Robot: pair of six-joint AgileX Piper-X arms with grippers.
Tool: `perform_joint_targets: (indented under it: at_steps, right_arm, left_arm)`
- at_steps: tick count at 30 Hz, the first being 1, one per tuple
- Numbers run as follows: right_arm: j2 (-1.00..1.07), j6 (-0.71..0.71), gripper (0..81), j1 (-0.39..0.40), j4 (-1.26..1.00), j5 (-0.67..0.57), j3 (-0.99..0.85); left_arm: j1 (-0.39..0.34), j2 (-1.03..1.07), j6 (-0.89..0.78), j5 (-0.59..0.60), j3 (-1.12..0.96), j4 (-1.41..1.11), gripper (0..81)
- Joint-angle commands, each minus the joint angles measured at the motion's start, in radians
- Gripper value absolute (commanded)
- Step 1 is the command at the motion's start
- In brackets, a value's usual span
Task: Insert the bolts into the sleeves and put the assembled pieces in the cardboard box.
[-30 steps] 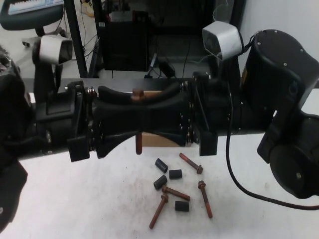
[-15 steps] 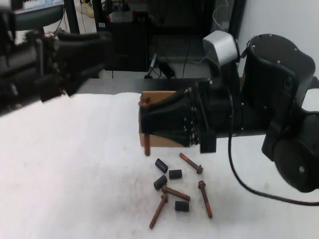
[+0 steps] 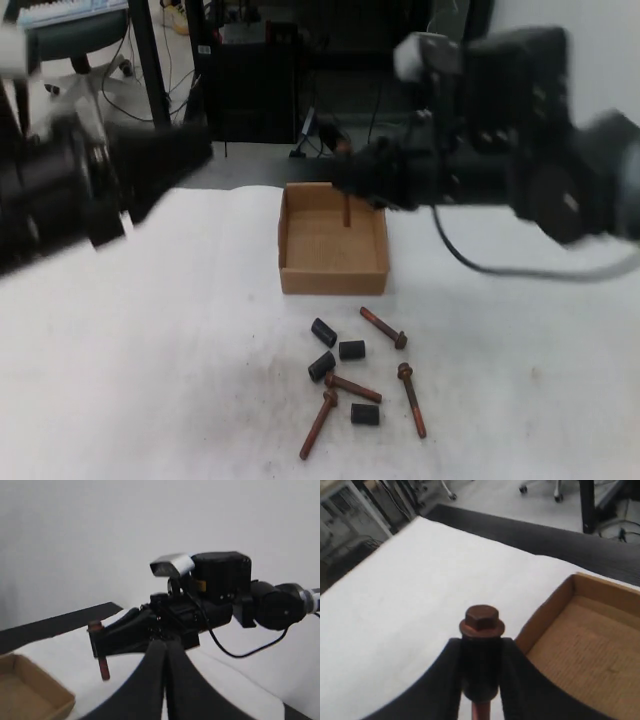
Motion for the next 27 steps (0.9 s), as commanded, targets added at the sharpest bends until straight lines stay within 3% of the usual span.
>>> perform_joint_targets:
  at_steps: [1, 7, 13, 23, 27]
  right_arm:
    - [0.064, -0.068, 0.9, -0.004, 0.074, 0.082, -0.094]
    - [0.317, -0.156, 0.9, -0.004, 0.252, 0.216, -0.368]
    - [0.509, -0.156, 0.9, -0.013, 0.353, 0.251, -0.577]
    - [0.584, -0.156, 0.3, -0.031, 0.44, 0.272, -0.656]
    - [0.584, -0.156, 15.2, -0.031, 0.456, 0.251, -0.656]
  left_arm:
    - [0.0, -0.003, 0.042, -0.053, 0.036, 0.045, 0.3]
    - [0.0, -0.029, 0.061, -0.113, 0.153, 0.109, 0.3]
    - [0.0, -0.091, 0.067, -0.143, 0.203, 0.109, 0.3]
    - [0.0, -0.126, 0.067, -0.143, 0.204, 0.109, 0.3]
    - [0.0, -0.126, 0.072, -0.15, 0.204, 0.109, 0.3]
